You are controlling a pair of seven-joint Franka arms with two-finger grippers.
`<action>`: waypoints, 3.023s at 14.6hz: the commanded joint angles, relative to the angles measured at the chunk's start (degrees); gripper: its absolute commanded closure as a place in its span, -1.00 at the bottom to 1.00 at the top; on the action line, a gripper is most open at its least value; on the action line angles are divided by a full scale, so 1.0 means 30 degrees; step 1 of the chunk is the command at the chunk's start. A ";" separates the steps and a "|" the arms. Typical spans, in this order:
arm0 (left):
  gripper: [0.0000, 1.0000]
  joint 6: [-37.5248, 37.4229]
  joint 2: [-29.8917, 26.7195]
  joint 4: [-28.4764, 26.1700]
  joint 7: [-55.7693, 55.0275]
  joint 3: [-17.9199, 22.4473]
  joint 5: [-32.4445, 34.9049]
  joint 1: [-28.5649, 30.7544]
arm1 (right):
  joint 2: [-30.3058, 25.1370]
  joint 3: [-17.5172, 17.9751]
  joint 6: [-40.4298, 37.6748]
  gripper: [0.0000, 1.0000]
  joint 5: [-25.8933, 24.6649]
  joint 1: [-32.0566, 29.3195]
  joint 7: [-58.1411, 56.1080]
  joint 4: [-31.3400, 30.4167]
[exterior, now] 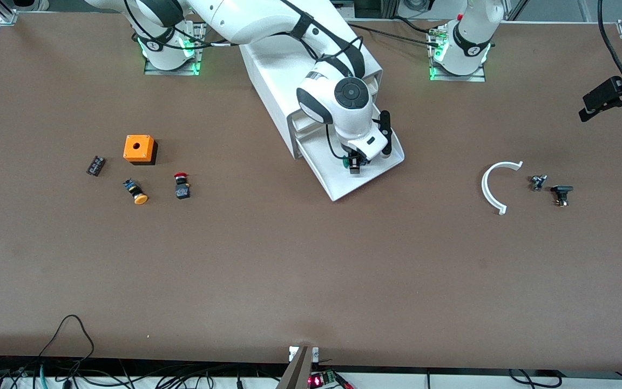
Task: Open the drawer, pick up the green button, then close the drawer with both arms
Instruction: 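Grasp the green-capped push button in the drawer with the right gripper, then lift the button out with the right gripper while the left gripper reaches the drawer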
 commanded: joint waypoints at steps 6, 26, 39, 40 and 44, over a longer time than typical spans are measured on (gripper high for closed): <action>-1.00 0.0746 0.0472 -0.0173 -0.0043 0.0095 -0.0394 0.0071 | 0.0389 -0.0409 0.0065 0.20 -0.0255 0.0490 -0.0129 0.0703; -1.00 1.5354 0.4219 -0.9074 -0.0336 -0.0956 -0.6041 -0.0281 | -0.2916 0.0000 0.0594 0.63 0.0009 -0.2347 0.3112 0.0558; -1.00 1.9566 0.9584 -1.0401 -0.4320 -0.2249 -1.2435 -0.5729 | -0.7841 -0.0674 0.1091 0.62 0.2176 -0.9557 1.1494 -0.9601; -1.00 1.8805 0.9439 -1.0401 -0.4321 -0.2278 -1.2435 -0.5933 | -0.8134 -0.0878 0.1149 0.62 0.2235 -0.9616 1.3532 -1.0537; -1.00 1.6751 0.8765 -1.0401 -0.4233 -0.3885 -1.2435 -0.5964 | -0.8283 -0.1230 0.1470 0.55 0.1943 -0.9791 1.6247 -1.2738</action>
